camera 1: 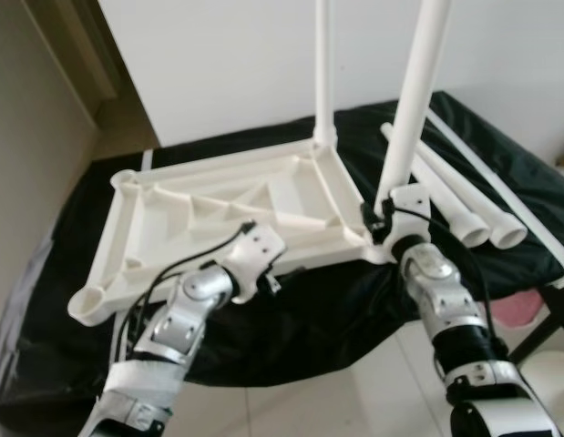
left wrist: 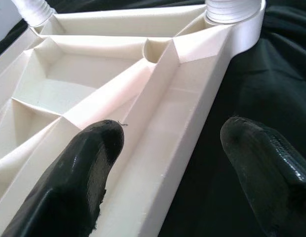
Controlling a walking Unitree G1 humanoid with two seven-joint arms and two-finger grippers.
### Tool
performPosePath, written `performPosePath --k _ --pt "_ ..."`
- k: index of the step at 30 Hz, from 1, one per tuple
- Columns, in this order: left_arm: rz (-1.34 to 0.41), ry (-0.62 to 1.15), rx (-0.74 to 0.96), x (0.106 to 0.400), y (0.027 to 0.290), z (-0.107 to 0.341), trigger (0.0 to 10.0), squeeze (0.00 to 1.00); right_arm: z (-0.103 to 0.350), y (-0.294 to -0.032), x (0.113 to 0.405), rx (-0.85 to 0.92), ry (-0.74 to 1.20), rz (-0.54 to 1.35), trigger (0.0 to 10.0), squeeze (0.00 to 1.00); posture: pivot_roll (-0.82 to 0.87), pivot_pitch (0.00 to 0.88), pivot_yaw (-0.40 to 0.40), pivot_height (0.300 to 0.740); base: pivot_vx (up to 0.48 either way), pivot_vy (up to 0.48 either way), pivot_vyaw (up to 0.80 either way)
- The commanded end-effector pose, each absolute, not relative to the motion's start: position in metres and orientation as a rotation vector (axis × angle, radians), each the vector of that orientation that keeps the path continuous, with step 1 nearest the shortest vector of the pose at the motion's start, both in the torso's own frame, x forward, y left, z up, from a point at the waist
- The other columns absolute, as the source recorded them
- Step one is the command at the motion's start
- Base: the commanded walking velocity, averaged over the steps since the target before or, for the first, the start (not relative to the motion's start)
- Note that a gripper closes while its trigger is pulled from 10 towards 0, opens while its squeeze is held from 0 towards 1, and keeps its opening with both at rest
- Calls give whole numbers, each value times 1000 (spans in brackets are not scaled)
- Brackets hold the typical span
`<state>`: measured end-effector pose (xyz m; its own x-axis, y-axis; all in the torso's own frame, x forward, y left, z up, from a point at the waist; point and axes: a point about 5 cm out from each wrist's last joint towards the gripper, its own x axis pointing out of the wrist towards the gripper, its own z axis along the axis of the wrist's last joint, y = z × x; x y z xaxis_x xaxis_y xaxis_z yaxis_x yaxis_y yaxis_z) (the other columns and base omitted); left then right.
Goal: Building children table
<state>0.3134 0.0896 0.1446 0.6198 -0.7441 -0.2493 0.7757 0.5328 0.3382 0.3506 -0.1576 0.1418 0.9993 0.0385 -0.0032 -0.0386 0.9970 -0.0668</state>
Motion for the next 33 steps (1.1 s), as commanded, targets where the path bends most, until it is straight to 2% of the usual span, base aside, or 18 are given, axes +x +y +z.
performPosePath --k 1,3,8,14,15,18,19,25,26,28,29,33 --pt "-804 84 474 323 103 146 10000 0 110 -165 338 -9 141 -112 10000 0 4 0 143 740 0 0 0" --pt "-794 75 500 332 109 152 10000 0 105 -150 329 46 138 -206 10000 0 -3 0 150 740 0 0 0" --pt "-794 56 535 343 112 161 10000 0 103 -130 320 83 135 -273 10000 0 1 0 152 740 0 0 0" --pt "-825 29 578 349 118 170 10000 0 110 -121 319 98 103 -278 10000 0 14 0 150 740 0 0 0" --pt "-822 29 581 351 121 171 10000 0 111 -128 319 93 82 -283 10000 322 26 0 144 740 0 0 0" --pt "-820 28 584 353 123 173 10000 0 113 -139 320 85 56 -289 10000 322 28 0 142 740 0 0 0" --pt "-811 25 592 355 125 175 10000 0 116 -145 319 103 29 -270 10000 1000 30 0 136 740 0 0 0" --pt "-784 15 586 362 135 182 10000 0 127 -153 316 97 -64 -213 10000 1000 12 0 127 740 0 0 0" --pt "-773 16 586 364 139 183 10000 0 129 -157 313 102 -83 -188 10000 361 -2 0 124 740 0 0 0" --pt "-771 16 583 365 142 183 10000 0 129 -157 311 106 -86 -178 10000 361 -2 0 124 740 0 0 0" --pt "-789 15 574 364 145 183 10000 0 131 -160 307 104 -100 -165 10000 0 -16 0 123 740 0 0 0" --pt "-818 19 587 361 151 180 10000 0 129 -163 302 98 -101 -161 10000 0 -26 0 116 740 0 0 0"
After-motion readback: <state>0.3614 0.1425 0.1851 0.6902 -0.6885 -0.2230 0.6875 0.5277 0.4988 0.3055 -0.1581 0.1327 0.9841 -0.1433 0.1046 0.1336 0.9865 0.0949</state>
